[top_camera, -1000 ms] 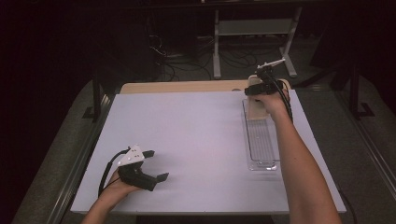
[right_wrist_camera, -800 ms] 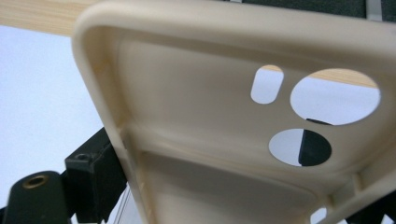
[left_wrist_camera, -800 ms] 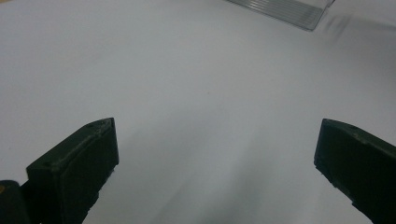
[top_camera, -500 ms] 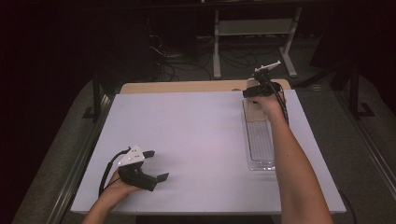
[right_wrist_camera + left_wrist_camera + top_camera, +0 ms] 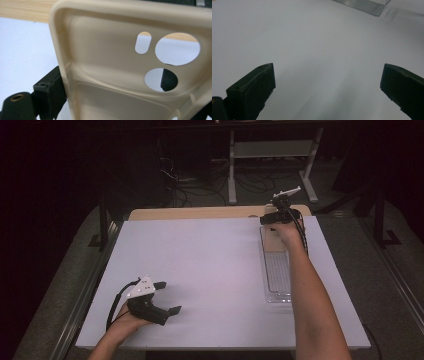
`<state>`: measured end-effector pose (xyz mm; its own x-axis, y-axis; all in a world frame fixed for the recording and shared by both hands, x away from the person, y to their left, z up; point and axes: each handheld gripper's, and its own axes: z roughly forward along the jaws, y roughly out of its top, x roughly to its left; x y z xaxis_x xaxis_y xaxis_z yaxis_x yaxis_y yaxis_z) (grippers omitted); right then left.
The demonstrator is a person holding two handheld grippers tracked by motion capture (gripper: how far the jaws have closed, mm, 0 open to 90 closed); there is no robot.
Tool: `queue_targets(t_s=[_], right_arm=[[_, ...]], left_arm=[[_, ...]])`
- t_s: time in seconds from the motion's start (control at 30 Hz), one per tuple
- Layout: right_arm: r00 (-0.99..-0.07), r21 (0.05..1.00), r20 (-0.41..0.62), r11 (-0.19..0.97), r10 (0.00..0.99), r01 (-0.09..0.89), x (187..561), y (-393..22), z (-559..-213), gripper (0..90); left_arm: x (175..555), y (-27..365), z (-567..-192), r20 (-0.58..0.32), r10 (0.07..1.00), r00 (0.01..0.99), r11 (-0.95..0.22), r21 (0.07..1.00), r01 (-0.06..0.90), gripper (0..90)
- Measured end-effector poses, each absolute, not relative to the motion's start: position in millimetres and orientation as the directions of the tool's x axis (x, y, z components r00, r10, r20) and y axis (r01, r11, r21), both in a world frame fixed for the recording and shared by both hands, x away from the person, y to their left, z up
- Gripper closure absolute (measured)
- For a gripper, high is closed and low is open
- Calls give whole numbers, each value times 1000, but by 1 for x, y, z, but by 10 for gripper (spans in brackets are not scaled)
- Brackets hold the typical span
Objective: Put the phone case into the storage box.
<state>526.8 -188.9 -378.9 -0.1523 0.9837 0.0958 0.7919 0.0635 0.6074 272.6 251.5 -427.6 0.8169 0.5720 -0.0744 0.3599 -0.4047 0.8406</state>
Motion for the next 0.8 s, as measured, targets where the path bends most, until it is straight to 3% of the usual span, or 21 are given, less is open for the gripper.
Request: queue_targets(t_s=[0.8], right_arm=[[-163,608,115,60,980,792,528,-187,-383,73]], left_arm=[[272,250,-427,-79,571,817,-405,839,364,0]])
